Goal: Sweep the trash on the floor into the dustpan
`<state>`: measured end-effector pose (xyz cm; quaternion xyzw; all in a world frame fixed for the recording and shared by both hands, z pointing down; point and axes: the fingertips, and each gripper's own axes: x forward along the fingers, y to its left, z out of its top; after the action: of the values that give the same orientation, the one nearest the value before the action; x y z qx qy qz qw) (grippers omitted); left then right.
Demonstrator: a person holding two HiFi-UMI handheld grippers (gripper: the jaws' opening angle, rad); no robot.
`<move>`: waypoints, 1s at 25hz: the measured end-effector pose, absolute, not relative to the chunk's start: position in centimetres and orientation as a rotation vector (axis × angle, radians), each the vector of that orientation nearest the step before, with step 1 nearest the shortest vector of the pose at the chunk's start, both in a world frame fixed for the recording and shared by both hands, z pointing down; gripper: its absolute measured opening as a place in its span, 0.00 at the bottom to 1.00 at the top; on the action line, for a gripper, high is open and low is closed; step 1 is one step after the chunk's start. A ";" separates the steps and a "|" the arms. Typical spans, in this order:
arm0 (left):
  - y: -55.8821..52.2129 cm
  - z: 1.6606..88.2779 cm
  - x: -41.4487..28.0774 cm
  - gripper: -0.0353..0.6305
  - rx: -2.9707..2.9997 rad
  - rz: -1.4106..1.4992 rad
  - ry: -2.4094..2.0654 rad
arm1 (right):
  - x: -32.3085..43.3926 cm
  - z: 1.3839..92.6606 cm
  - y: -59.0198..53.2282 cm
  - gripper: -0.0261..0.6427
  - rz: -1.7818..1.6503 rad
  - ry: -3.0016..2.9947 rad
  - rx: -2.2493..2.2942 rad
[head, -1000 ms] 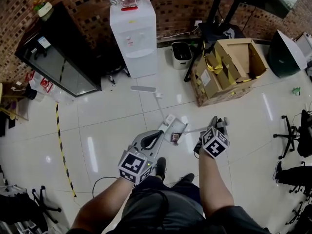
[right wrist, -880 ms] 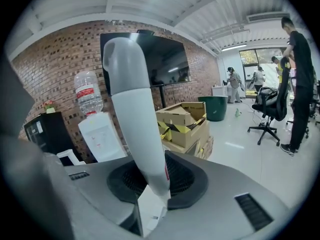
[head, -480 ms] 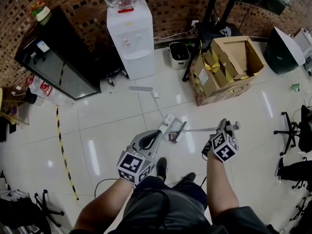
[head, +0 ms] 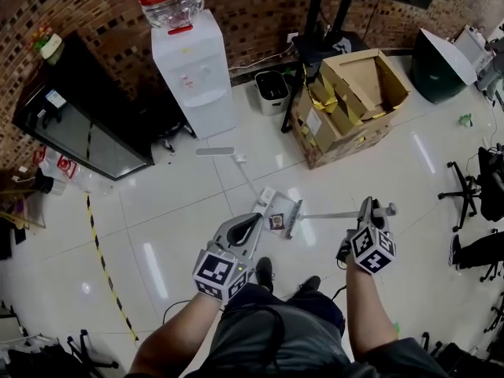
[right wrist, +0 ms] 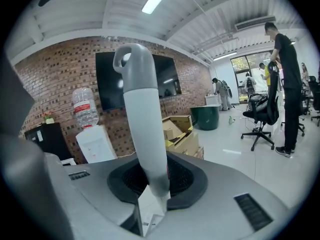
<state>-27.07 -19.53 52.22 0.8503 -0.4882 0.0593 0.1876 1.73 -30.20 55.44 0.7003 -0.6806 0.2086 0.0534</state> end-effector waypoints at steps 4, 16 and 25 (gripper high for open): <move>-19.6 51.1 -25.7 0.07 2.392 0.135 -1.338 | 2.8 51.8 -29.2 0.15 0.536 -2.126 2.114; -19.4 45.0 -13.3 0.07 2.500 0.143 -1.302 | 13.1 38.9 -19.8 0.15 0.292 -2.374 1.958; -13.5 37.4 1.5 0.07 2.604 0.096 -1.267 | 23.4 30.4 -7.3 0.15 0.129 -2.514 1.796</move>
<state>1.53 -13.47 37.41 0.8921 -0.4339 0.0328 0.1220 23.42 -7.30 30.37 0.5806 -0.8127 0.0417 0.0244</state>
